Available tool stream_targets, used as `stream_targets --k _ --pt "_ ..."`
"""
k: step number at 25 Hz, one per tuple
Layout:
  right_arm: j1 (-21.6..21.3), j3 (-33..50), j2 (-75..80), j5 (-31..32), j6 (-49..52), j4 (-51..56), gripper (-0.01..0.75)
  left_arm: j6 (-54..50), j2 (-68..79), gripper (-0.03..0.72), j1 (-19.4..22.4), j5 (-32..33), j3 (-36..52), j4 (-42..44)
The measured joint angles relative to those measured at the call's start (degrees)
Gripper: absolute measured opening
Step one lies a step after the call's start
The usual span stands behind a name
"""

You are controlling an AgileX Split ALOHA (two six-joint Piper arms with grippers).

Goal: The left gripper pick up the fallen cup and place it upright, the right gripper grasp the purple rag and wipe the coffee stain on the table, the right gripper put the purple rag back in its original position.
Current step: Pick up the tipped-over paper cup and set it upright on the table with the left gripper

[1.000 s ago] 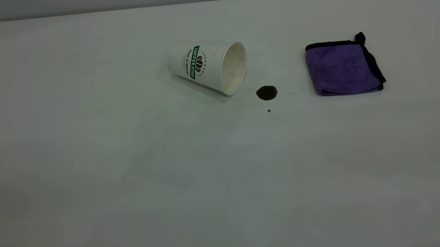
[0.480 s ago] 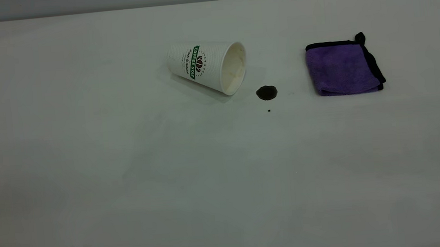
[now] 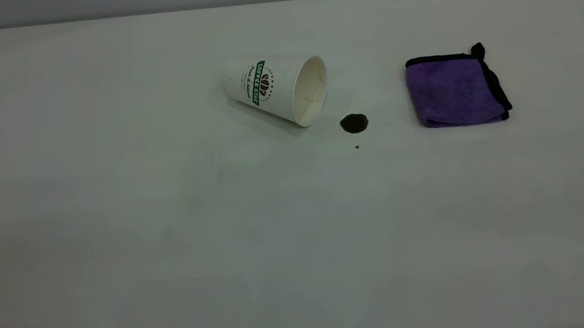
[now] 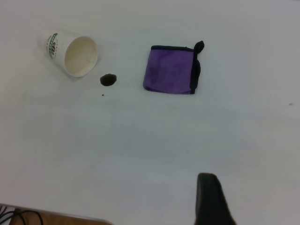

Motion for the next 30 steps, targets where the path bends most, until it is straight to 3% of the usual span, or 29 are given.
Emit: stream_targets --k 11,20,24,30 --pt "0.0 0.0 0.0 0.0 0.0 0.0 0.492 4.4 30.7 0.554 0.0 -13.8 -6.7 -1.8" --pt "0.0 0.0 0.0 0.0 0.0 0.0 0.492 17.3 53.6 0.554 -0.3 -25.2 -8.6 -15.4" --pt "0.0 0.0 0.0 0.0 0.0 0.0 0.492 19.8 61.9 0.554 -4.6 -30.6 -8.6 -16.4" --pt "0.0 0.0 0.0 0.0 0.0 0.0 0.492 17.9 75.2 0.554 -16.1 -38.6 -10.8 -16.5"
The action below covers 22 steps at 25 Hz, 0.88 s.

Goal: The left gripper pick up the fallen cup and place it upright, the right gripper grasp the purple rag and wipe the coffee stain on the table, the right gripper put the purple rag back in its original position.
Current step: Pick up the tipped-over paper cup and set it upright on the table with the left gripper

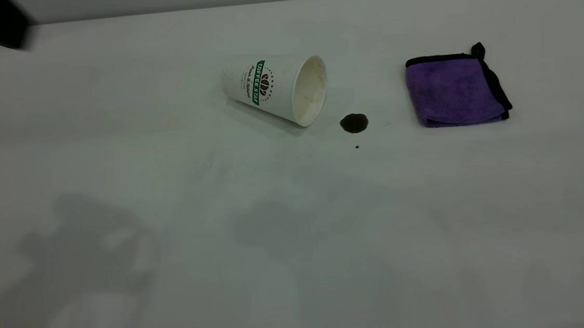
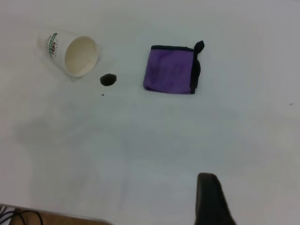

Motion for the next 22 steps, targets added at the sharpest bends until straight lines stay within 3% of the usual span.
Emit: stream_targets --k 4,14,22 --pt "0.0 0.0 0.0 0.0 0.0 0.0 0.492 -2.6 10.6 0.554 -6.7 -2.0 -6.1 1.2" --pt "0.0 0.0 0.0 0.0 0.0 0.0 0.492 -14.3 33.7 0.554 -17.3 -2.0 -28.6 12.6" --pt "0.0 0.0 0.0 0.0 0.0 0.0 0.492 -41.5 49.2 0.554 -23.8 8.3 -46.3 42.5"
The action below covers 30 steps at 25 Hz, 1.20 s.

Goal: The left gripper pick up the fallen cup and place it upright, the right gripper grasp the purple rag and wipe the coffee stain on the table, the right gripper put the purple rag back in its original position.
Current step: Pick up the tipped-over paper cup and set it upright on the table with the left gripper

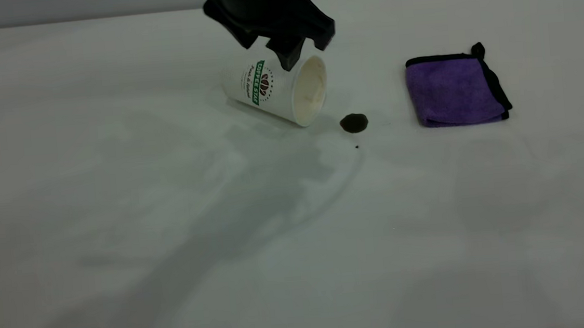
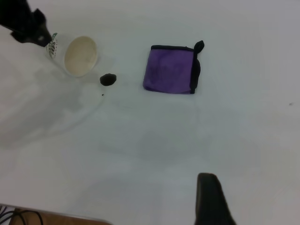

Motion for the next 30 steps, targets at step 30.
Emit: stream_targets --k 30 --pt "0.0 0.0 0.0 0.0 0.0 0.0 0.492 -36.1 15.5 0.554 -6.8 4.4 -7.2 36.4"
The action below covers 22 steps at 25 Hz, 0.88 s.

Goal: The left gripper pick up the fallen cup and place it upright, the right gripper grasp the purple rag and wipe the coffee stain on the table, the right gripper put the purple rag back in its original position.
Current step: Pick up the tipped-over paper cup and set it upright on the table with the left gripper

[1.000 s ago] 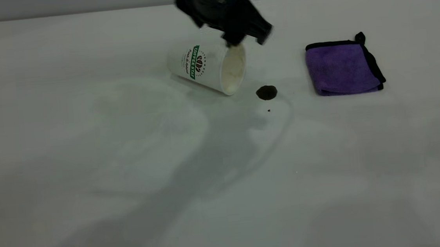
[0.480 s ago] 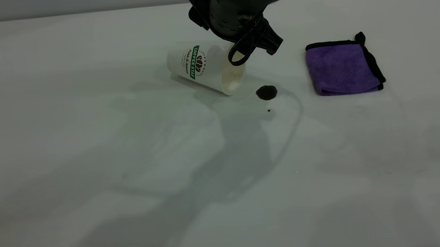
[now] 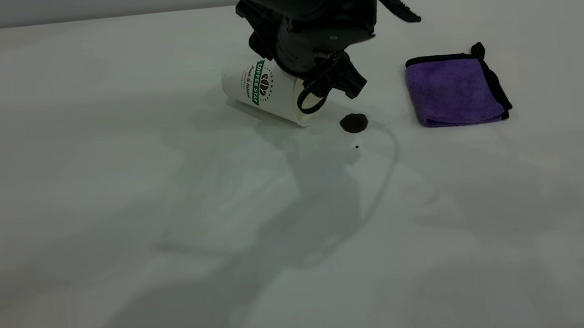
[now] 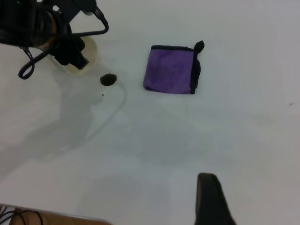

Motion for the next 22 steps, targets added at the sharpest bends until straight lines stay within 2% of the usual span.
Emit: stream_targets --k 7,13,15,19,22 --pt "0.0 0.0 0.0 0.0 0.0 0.0 0.492 -5.5 2.4 0.534 0.0 2.7 0.0 6.0" --pt "0.0 0.0 0.0 0.0 0.0 0.0 0.492 -10.2 3.8 0.438 0.0 4.8 0.0 10.1" --pt "0.0 0.0 0.0 0.0 0.0 0.0 0.492 -10.5 4.0 0.354 0.0 5.2 0.0 10.1" --pt "0.0 0.0 0.0 0.0 0.0 0.0 0.492 -10.0 4.0 0.105 0.0 7.8 -0.2 10.3" --pt "0.0 0.0 0.0 0.0 0.0 0.0 0.492 -5.7 3.5 0.027 0.1 11.0 -0.4 9.8"
